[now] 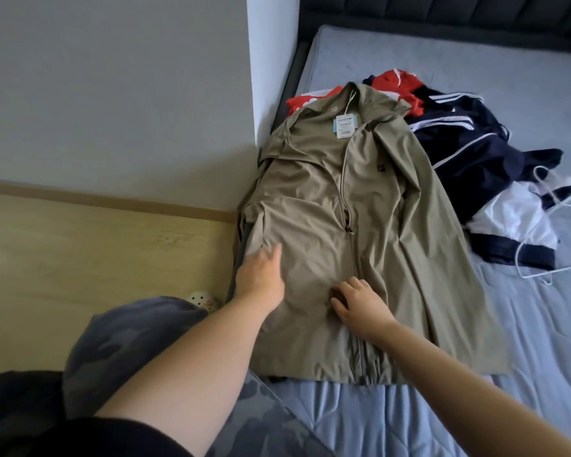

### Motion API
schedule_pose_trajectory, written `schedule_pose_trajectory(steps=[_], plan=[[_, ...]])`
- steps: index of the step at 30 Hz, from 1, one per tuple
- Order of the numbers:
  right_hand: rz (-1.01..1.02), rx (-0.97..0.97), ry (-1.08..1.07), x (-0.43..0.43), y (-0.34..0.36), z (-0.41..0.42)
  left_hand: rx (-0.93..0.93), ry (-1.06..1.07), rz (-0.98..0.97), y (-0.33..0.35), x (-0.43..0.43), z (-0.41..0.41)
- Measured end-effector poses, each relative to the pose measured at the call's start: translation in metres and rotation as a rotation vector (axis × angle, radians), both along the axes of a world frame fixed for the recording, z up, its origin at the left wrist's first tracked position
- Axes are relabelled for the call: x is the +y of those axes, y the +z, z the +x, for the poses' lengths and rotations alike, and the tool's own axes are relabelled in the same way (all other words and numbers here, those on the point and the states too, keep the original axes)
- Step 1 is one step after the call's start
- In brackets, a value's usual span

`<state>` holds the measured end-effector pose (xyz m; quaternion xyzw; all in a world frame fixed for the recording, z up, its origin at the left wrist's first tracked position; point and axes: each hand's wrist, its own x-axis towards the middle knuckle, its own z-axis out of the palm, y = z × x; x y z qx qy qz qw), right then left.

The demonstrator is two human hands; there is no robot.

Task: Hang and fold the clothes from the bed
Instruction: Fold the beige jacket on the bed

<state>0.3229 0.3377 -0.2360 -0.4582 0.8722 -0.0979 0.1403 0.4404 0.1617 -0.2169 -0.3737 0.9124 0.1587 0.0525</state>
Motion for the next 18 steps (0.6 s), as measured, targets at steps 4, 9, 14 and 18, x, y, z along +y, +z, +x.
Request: schedule_pose_trajectory(steps=[4,9,14,18], plan=[[-0.277,0.097,-0.243,0.014,0.011,-0.011,0.030,-0.281,-0.104,-0.006,0.026,-0.016],[-0.351,-0.187,-1.049,0.049,0.014,-0.058,0.103,-0.392,0.062,-0.009,0.057,-0.046],[-0.183,-0.293,-1.095,0.083,-0.001,-0.097,0.108,-0.515,0.193,-0.014,0.085,-0.062],[-0.606,-0.033,-1.306,0.094,0.034,-0.132,0.104,-0.580,0.176,-0.020,0.089,-0.066]])
